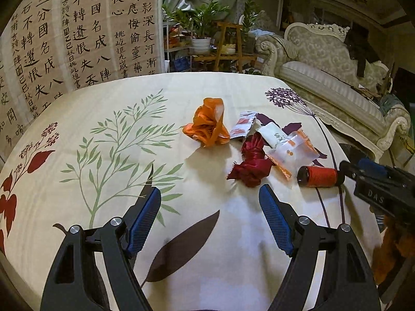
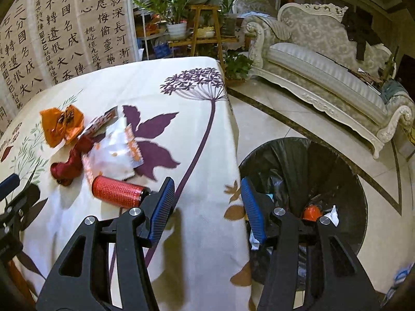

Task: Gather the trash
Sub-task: 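Move both open grippers back over the trash on the table, then grasp the red bottle with black cap with the right gripper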

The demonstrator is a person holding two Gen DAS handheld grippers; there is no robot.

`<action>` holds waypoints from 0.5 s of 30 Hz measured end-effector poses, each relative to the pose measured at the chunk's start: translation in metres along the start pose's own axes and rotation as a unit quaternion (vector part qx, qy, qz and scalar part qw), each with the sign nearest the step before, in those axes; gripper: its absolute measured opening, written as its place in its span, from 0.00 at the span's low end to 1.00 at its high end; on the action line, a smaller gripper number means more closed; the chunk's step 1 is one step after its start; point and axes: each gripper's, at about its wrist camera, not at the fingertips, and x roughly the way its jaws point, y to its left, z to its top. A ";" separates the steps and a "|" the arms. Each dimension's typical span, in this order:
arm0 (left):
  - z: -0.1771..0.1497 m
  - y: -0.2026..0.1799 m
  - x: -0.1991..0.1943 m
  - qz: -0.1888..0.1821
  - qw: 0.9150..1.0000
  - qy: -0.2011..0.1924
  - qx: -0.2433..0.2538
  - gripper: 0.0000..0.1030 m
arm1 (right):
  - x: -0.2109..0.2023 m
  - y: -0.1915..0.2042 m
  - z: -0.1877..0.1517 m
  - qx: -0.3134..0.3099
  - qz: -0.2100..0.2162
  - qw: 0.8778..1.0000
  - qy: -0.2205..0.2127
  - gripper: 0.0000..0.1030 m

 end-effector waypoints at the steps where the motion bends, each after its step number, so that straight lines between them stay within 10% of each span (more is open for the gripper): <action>1: 0.000 0.001 0.000 0.000 1.000 0.000 -0.001 0.73 | -0.001 0.001 -0.001 -0.002 0.001 1.000 0.001 0.50; 15: -0.012 0.022 -0.012 0.007 1.000 -0.001 -0.013 0.73 | -0.026 0.023 -0.025 -0.007 0.011 1.000 0.000 0.60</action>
